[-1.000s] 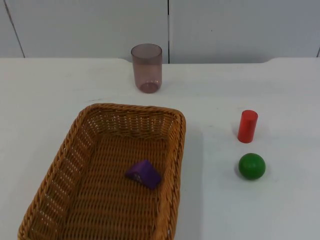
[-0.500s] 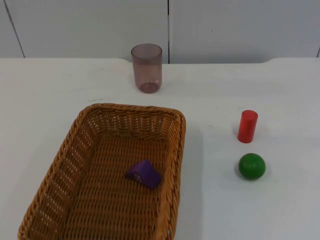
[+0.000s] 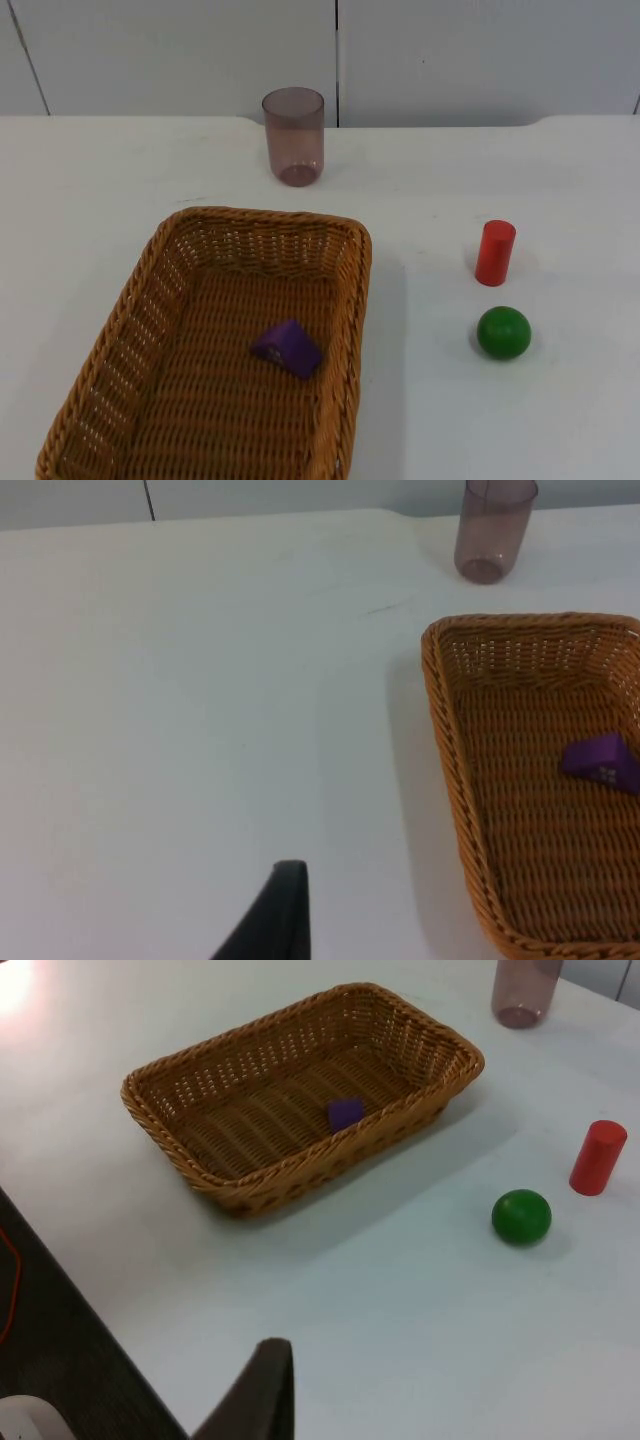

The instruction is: Pick up the basket with the left hand and place the triangular block into the basket with the right hand.

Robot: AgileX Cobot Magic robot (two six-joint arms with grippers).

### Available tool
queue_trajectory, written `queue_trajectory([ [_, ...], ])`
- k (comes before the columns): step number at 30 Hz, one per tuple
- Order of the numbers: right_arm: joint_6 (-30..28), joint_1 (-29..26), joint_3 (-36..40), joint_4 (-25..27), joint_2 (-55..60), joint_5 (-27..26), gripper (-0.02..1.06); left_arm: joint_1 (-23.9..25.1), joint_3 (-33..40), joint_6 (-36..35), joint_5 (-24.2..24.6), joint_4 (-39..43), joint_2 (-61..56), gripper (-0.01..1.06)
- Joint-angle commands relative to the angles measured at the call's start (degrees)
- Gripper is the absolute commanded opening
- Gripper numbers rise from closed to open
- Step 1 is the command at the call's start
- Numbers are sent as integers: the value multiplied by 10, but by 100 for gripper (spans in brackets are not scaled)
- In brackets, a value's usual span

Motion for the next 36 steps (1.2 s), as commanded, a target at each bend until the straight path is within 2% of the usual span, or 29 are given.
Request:
queue_trajectory([
  [1,-5,2,4,0,-2,-9,105,2,2,-5,1,6,-2,105],
  [6,-5,0,4,0,-2,-9,105,2,2,-5,1,5,-2,105],
  [10,-5,-22,4,3,-2,-10,105,2,2,-5,0,5,-2,105],
  [12,-5,-69,4,3,-2,-10,105,2,2,-5,0,5,-2,105],
  [13,-5,-69,4,3,-2,-10,105,2,2,-5,0,5,-2,105],
  [16,-5,-154,4,3,-2,-10,105,2,2,-5,0,5,-2,105],
  [17,-5,-154,4,3,-2,-10,105,2,2,-5,0,5,-2,105],
  [21,-5,-254,4,3,-2,-10,105,2,2,-5,0,5,-2,105],
  [25,-5,-308,4,3,-2,-10,105,2,2,-5,0,5,-2,105],
  [31,-5,-342,4,3,-2,-10,105,2,2,-5,0,5,-2,105],
  [36,-5,-344,4,3,-2,-10,105,2,2,-5,0,5,-2,105],
])
